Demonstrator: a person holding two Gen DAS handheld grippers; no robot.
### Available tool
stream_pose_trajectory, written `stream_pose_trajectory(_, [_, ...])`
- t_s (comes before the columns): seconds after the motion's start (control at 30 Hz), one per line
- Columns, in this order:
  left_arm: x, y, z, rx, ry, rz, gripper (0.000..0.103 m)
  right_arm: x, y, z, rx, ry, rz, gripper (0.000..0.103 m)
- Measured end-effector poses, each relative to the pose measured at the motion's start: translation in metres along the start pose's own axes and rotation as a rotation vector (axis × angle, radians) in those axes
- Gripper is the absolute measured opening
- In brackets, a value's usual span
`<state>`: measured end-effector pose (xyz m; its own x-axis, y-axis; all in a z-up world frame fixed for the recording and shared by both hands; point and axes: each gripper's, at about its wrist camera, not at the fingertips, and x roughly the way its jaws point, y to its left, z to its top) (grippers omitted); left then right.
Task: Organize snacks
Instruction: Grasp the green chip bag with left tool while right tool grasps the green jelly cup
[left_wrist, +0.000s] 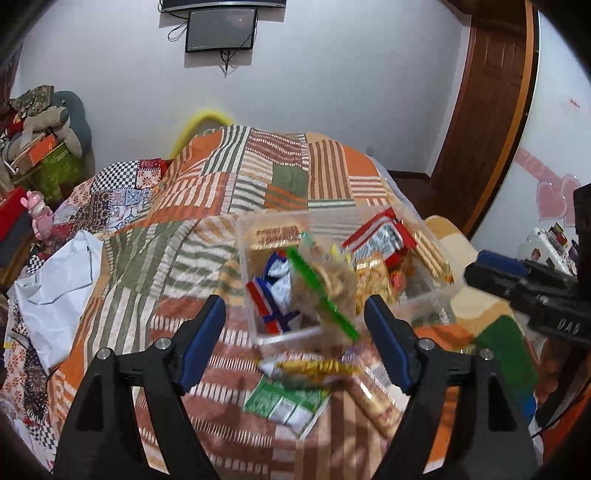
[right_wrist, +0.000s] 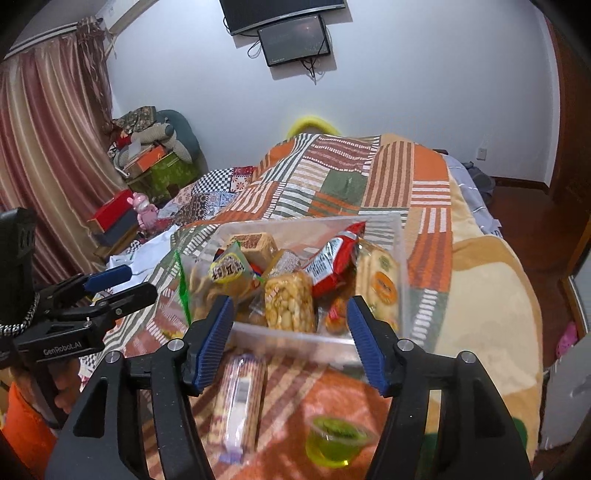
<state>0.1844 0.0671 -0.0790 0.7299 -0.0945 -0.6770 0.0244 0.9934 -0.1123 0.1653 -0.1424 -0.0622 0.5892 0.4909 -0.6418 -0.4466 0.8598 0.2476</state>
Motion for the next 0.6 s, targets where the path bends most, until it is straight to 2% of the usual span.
stream_pose_trajectory(0.3, [0.005, 0.014, -0.039, -0.028, 0.091, 0.011, 0.082, -0.006, -0.011, -0.026, 0.029, 0.034, -0.017, 0.069])
stream_pose_trajectory(0.6, [0.03, 0.015, -0.073, -0.037, 0.182, 0.01, 0.082, 0.008, -0.021, -0.06, 0.075, 0.107, -0.055, 0.07])
